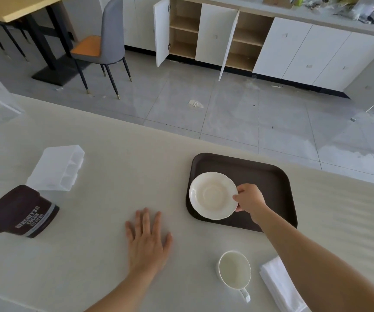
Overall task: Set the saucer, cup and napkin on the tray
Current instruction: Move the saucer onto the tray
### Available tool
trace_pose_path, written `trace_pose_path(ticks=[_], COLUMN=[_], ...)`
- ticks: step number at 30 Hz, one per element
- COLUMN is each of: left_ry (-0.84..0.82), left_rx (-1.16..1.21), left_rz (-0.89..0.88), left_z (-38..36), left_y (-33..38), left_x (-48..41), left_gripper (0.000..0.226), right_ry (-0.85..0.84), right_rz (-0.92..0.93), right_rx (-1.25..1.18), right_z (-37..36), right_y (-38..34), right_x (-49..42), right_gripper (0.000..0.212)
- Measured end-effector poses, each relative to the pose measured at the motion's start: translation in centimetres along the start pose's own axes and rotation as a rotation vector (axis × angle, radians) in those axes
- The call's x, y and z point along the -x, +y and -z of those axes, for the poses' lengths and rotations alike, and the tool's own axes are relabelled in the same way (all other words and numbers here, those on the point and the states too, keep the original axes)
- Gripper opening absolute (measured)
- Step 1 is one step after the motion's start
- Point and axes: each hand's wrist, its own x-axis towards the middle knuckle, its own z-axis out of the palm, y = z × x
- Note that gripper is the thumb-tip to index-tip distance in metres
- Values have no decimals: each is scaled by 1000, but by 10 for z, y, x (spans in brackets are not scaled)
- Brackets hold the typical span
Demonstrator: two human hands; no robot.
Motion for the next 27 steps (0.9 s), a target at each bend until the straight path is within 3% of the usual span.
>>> trace_pose_path(ticks=[7,27], left_ry=[18,54], left_rx=[8,9], left_rz=[11,12], left_z=[-2,-7], left_y=[-1,-1], left_x=[0,1], left_gripper=[70,69], right_ry=[-19,-6], right_rz=[16,106], right_rx=[26,27], right_z=[-4,-5], right_y=[2,13], right_x=[-10,-10], right_gripper=[16,20])
